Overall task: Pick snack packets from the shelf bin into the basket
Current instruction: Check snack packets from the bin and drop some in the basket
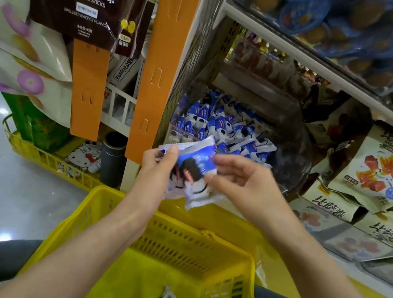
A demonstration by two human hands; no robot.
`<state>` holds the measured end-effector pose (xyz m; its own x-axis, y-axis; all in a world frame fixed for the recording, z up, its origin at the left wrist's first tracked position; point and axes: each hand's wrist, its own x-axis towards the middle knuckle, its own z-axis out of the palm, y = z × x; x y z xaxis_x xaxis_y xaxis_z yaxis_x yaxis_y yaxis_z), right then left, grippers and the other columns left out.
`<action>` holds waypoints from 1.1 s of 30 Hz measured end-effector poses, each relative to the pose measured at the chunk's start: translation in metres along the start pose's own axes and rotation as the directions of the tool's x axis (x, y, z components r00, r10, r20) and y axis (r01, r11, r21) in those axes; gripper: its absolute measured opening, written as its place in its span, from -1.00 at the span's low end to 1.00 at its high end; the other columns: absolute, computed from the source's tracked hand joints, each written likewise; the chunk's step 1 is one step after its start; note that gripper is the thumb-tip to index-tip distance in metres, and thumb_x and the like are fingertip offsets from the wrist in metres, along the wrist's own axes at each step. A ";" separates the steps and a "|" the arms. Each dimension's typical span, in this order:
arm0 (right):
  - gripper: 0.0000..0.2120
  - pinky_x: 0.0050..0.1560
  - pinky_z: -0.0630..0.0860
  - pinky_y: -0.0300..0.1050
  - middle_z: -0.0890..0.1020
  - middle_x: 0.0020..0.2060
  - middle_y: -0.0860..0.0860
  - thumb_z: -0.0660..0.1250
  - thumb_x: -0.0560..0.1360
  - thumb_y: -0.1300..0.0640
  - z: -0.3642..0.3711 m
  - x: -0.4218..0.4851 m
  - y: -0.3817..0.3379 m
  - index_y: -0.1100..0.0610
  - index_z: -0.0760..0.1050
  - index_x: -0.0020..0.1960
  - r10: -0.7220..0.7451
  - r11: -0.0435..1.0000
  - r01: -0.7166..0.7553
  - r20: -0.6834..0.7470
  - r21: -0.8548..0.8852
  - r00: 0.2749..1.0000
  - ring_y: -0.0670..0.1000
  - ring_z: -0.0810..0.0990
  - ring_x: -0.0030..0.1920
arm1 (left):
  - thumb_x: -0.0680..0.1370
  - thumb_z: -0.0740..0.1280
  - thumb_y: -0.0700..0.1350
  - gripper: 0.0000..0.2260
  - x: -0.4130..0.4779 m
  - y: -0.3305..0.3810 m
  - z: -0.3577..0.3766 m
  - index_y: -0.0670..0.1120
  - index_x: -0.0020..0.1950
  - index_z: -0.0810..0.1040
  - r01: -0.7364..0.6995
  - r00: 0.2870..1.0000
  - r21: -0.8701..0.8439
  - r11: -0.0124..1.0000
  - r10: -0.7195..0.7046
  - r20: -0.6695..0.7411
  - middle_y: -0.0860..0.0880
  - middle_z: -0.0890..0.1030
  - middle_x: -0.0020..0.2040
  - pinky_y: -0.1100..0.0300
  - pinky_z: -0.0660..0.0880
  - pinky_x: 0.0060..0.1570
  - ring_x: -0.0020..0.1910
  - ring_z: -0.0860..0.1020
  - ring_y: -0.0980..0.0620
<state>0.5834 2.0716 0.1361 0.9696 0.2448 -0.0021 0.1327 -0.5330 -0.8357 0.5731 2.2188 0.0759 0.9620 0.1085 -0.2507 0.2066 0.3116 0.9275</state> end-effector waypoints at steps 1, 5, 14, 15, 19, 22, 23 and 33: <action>-0.80 -0.18 0.54 -0.41 0.63 -0.20 -0.12 0.41 0.41 0.15 -0.008 0.005 -0.001 -0.09 0.52 -0.04 -0.003 1.000 0.004 -0.039 0.007 0.999 -0.18 0.60 -0.18 | 0.58 0.14 0.10 -0.70 0.001 0.000 -0.001 -0.03 0.22 0.32 0.009 1.000 -0.021 1.000 -0.009 -0.018 -0.01 0.57 0.00 0.15 0.46 0.00 -0.02 0.55 0.08; -0.75 -0.14 0.51 -0.40 0.60 -0.10 -0.17 0.37 0.46 0.12 -0.041 0.049 0.007 0.02 0.49 0.14 -0.098 0.989 0.044 -0.395 -0.143 0.913 -0.22 0.58 -0.13 | 0.58 0.23 -0.11 -0.76 0.006 0.001 -0.004 -0.02 0.24 0.34 -0.040 0.995 0.022 0.999 0.042 -0.089 0.08 0.56 -0.02 0.31 0.41 -0.23 -0.07 0.54 0.19; -0.67 -0.05 0.45 -0.17 0.59 0.06 0.15 0.37 0.48 0.12 -0.059 0.129 0.031 0.25 0.50 0.18 0.065 0.761 -0.227 -0.278 -0.608 0.959 0.04 0.55 -0.07 | 0.56 0.27 -0.10 -0.74 0.006 0.003 -0.008 -0.02 0.23 0.36 -0.086 0.992 0.066 0.994 0.092 -0.091 -0.02 0.57 0.13 0.49 0.42 -0.41 -0.01 0.55 0.18; -0.69 -0.08 0.45 -0.16 0.59 0.05 0.15 0.38 0.47 0.13 -0.058 0.133 0.030 0.25 0.50 0.17 0.104 0.730 -0.246 -0.252 -0.638 0.962 0.02 0.52 -0.12 | 0.56 0.27 -0.11 -0.75 0.007 0.004 -0.009 -0.02 0.22 0.37 -0.089 0.991 0.063 0.994 0.095 -0.098 -0.03 0.57 0.12 0.54 0.40 -0.45 -0.03 0.54 0.18; -0.65 -0.07 0.45 -0.17 0.58 0.09 0.15 0.37 0.48 0.13 -0.061 0.144 0.022 0.23 0.48 0.22 0.162 0.627 -0.280 -0.230 -0.727 0.960 0.03 0.52 -0.10 | 0.55 0.28 -0.11 -0.75 0.008 0.007 -0.008 -0.02 0.21 0.37 -0.097 0.989 0.054 0.994 0.102 -0.110 -0.04 0.57 0.12 0.56 0.37 -0.49 -0.06 0.54 0.17; -0.67 -0.10 0.45 -0.16 0.58 0.10 0.15 0.37 0.48 0.11 -0.063 0.148 0.017 0.23 0.50 0.19 0.186 0.550 -0.297 -0.233 -0.780 0.955 0.04 0.53 -0.09 | 0.55 0.28 -0.12 -0.73 0.007 0.009 -0.008 -0.03 0.24 0.36 -0.090 0.988 0.043 0.995 0.095 -0.118 -0.04 0.57 0.12 0.56 0.36 -0.51 -0.09 0.55 0.18; -0.67 -0.11 0.45 -0.17 0.58 0.11 0.14 0.37 0.47 0.11 -0.062 0.149 0.015 0.23 0.51 0.18 0.204 0.523 -0.298 -0.222 -0.799 0.953 0.04 0.52 -0.09 | 0.55 0.28 -0.12 -0.73 0.007 0.010 -0.008 -0.03 0.24 0.36 -0.088 0.989 0.038 0.995 0.092 -0.117 -0.03 0.57 0.12 0.56 0.36 -0.52 -0.11 0.55 0.20; -0.70 0.03 0.46 -0.12 0.57 0.14 0.13 0.38 0.47 0.14 -0.045 0.156 0.037 0.21 0.52 0.17 0.151 0.716 -0.280 -0.251 -0.639 0.956 0.08 0.55 0.09 | 0.56 0.27 -0.16 -0.78 0.003 0.015 -0.005 0.00 0.16 0.33 -0.068 0.994 -0.013 0.998 0.067 -0.086 -0.06 0.55 0.13 0.56 0.36 -0.53 -0.16 0.54 0.20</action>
<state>0.7487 2.0533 0.1299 0.9987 -0.0492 0.0098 -0.0452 -0.9680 -0.2470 0.5785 2.2284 0.0872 0.9547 0.2095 -0.2113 0.1384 0.3157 0.9387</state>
